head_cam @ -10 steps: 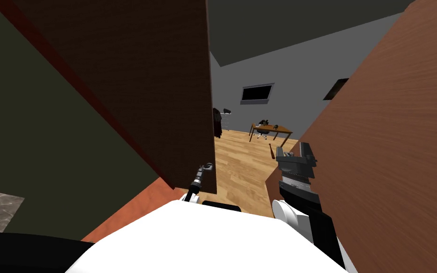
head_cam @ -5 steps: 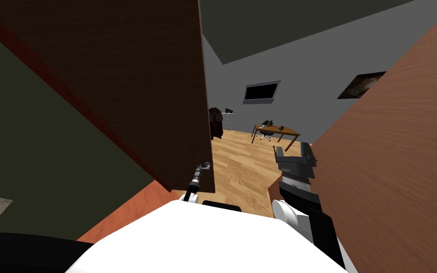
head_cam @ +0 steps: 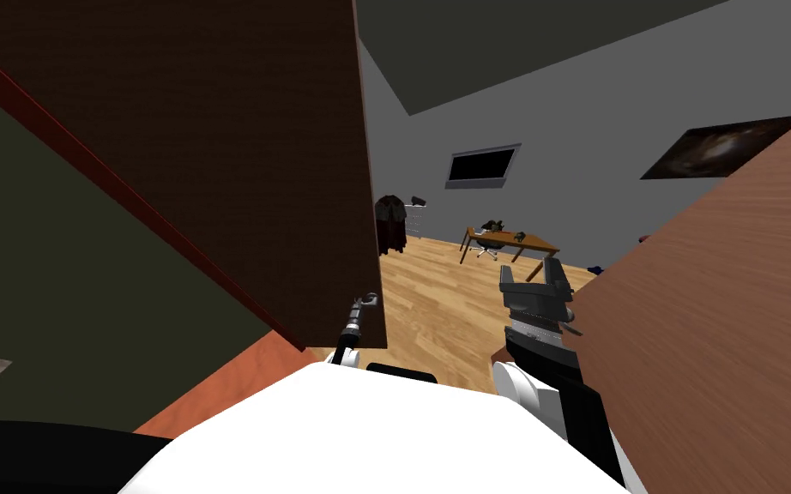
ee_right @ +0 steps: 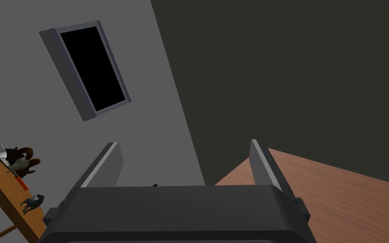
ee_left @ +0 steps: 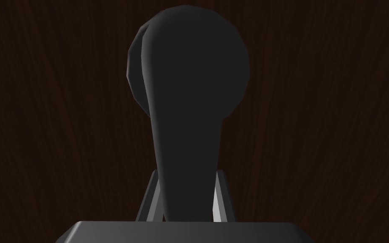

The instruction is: Push the door open

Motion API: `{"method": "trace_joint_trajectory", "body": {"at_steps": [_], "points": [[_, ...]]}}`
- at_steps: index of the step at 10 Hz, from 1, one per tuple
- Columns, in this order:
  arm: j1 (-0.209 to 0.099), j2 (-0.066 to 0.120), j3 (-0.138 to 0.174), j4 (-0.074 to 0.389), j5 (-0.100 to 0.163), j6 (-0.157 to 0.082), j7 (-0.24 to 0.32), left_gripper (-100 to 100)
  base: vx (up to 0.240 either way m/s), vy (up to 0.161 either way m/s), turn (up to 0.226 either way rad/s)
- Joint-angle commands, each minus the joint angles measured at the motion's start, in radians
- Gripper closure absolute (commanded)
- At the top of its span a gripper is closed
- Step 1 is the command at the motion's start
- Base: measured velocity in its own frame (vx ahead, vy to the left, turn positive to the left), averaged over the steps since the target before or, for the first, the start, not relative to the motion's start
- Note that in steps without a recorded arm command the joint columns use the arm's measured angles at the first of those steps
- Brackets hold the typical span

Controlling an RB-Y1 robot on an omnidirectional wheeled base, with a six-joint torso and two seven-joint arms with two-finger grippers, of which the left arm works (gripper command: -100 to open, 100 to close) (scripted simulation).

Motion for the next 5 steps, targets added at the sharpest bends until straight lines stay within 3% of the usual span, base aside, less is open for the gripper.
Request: {"method": "trace_joint_trajectory", "body": {"at_steps": [1, 2, 5], "points": [[0.000, 0.000, 0.000, 0.000, 0.000, 0.000, 0.000, 100, 0.075, -0.021, 0.042], [-0.001, 0.014, 0.017, 0.001, 0.008, -0.002, -0.004, 100, 0.132, -0.027, 0.046], [-0.002, 0.033, 0.042, 0.002, 0.021, -0.003, -0.011, 100, 0.218, -0.037, 0.037]]}}
